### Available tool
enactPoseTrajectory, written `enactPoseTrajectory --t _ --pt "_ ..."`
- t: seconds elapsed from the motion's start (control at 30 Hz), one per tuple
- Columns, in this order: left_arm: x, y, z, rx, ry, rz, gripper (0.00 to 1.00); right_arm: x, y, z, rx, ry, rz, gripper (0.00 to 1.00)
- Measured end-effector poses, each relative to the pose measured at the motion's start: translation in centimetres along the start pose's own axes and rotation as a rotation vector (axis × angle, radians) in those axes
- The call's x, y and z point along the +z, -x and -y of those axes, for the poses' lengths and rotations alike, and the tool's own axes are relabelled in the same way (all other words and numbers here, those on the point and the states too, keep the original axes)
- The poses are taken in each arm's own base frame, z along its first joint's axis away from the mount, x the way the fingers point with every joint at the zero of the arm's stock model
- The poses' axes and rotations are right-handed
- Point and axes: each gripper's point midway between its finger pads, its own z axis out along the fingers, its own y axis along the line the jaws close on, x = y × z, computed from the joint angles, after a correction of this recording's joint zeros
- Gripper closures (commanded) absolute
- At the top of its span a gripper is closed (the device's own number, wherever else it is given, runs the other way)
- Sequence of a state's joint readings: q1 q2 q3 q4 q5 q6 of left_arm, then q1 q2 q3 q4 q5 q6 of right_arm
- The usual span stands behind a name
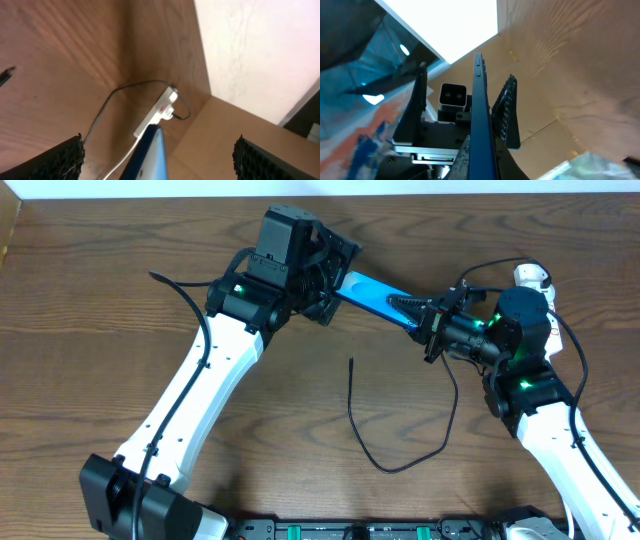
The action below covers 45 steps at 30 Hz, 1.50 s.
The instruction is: Plug charger to phone and switch on socket
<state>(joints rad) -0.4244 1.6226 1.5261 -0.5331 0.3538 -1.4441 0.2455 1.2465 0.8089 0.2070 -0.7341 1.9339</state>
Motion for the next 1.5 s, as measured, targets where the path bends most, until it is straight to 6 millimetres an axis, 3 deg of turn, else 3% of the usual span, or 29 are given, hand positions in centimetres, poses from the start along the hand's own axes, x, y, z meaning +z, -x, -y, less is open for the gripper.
enactPoseTrajectory --t 0.23,0.5,0.73,0.87,1.5 --pt "0.1 -0.2 1.1 -0.001 -0.041 0.013 0.07 0.0 0.0 -0.6 0.066 0.023 0.006 0.99" --pt "0.6 -2.0 1.0 0.027 -0.033 0.005 0.07 0.0 -0.1 -1.2 0.062 0.049 0.001 0.98" --pt "0.6 -1.9 1.0 0.027 -0.033 0.018 0.07 0.0 0.0 -1.3 0.065 0.051 0.006 0.98" --pt "0.6 -1.9 1.0 0.029 -0.033 0.019 0.19 0.0 0.0 -1.3 0.065 0.052 0.007 0.98" --pt "0.6 -1.8 1.0 -0.059 -0.034 0.02 0.34 0.0 0.5 -1.5 0.066 0.064 0.034 0.98"
